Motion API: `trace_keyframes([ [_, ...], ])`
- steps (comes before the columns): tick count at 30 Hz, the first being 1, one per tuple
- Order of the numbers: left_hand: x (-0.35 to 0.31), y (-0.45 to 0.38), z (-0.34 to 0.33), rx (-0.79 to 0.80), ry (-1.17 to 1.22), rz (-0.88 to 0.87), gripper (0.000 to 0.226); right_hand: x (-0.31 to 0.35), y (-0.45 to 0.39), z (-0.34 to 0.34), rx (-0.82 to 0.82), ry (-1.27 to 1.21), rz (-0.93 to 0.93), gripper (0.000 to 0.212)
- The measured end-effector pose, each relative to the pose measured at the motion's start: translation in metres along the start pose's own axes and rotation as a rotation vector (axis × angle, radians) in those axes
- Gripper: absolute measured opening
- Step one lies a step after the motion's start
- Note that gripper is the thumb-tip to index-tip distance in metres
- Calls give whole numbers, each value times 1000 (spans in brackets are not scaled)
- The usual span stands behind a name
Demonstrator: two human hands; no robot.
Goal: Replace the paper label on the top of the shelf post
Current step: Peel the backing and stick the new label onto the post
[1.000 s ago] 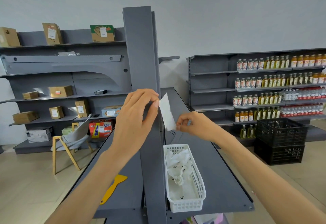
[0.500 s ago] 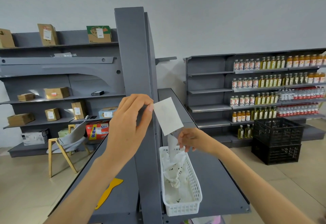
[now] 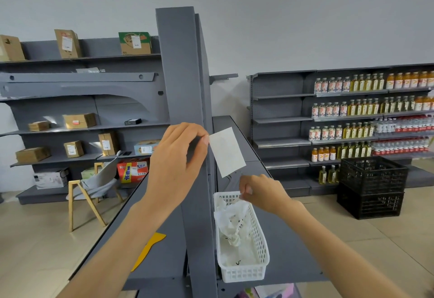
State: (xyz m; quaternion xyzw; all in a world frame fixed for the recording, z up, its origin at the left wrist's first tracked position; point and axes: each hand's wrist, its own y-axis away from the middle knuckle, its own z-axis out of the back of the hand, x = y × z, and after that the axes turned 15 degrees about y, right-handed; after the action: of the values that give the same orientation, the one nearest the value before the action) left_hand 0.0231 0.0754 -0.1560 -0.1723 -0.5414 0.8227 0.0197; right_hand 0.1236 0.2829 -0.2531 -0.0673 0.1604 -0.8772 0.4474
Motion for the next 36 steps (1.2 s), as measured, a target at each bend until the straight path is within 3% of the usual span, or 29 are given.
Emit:
trace_keyframes([
  [2,0,0,0,-4,-5,12,11,2,1,10,-131,-96,-60,13],
  [5,-3,0,0,-24,-15,25,9,17,12,41,-599,-555,-112,12],
  [7,-6,0,-2,-38,-3,32,10,31,27,67,-855,-774,6,6],
  [10,-9,-2,-4,-50,0,46,19,52,44,93,-983,-669,300,13],
  [13,-12,-4,-5,-55,49,46,24,63,47,103,-1030,-406,374,35],
  [18,-13,-8,-2,-99,112,76,12,67,45,113,-896,-399,282,54],
  [21,-15,-9,1,-134,169,90,9,73,44,119,-832,-372,288,55],
  [30,-28,-25,19,-203,245,-46,9,96,44,149,-806,-893,192,29],
  [34,-24,-43,36,-268,418,25,18,98,36,168,-805,-1080,172,22],
  [36,-21,-54,46,-258,509,83,12,101,29,178,-791,-1141,163,16],
])
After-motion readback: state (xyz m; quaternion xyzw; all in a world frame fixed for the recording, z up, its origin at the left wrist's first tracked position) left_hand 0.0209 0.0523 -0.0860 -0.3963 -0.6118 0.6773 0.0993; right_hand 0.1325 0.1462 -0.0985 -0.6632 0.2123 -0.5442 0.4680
